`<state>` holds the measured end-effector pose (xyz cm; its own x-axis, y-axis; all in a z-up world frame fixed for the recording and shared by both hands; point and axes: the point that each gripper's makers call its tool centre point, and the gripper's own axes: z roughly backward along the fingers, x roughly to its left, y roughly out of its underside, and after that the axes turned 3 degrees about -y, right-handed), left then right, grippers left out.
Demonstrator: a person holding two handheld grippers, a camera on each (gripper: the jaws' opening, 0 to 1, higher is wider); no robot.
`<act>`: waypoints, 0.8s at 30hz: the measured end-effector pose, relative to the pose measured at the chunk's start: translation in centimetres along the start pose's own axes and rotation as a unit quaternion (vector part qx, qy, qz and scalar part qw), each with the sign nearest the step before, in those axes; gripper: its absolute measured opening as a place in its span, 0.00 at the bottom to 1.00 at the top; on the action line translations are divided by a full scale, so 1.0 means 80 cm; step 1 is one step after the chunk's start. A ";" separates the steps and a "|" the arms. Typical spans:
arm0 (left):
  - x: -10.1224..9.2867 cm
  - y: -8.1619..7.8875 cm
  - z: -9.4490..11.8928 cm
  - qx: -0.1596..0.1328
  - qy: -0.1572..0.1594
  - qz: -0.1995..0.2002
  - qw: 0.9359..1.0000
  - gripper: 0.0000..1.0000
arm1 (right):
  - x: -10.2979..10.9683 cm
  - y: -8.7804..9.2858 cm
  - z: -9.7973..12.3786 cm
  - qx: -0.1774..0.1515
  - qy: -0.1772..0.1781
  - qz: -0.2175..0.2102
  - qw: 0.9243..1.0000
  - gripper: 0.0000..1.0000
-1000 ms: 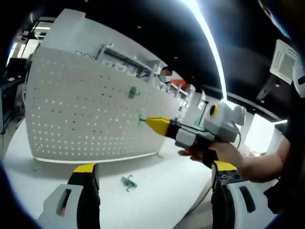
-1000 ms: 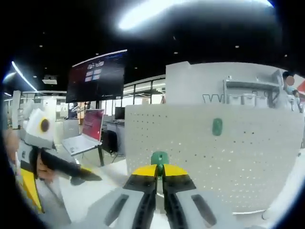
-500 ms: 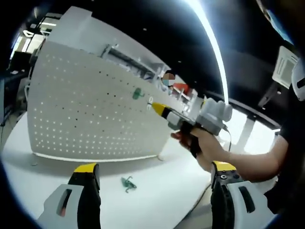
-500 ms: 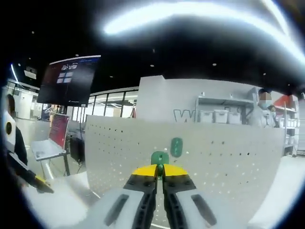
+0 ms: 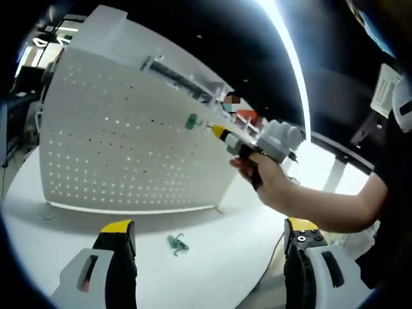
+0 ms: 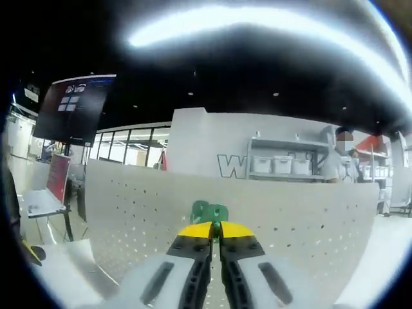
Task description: Insert the hook assembly into the mounting plate slot until the hook locks in place.
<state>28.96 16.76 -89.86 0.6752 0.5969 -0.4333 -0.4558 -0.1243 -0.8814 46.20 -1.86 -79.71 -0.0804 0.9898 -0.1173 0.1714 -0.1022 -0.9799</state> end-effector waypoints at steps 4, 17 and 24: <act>0.005 0.002 0.001 0.004 -0.005 -0.002 1.000 0.97 | -0.013 0.001 -0.008 -0.001 0.015 -0.005 1.000 0.00; 0.015 0.004 0.003 0.002 -0.013 0.008 1.000 0.95 | -0.030 0.004 -0.023 -0.008 0.025 -0.005 1.000 0.00; 0.021 0.006 0.002 0.005 -0.017 0.012 1.000 0.94 | -0.027 0.006 -0.026 -0.008 0.025 -0.004 1.000 0.00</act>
<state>29.75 17.82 -90.99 0.6442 0.6202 -0.4476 -0.4771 -0.1315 -0.8689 48.51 -3.86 -79.61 -0.0333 0.9943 -0.1009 0.1870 -0.0930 -0.9779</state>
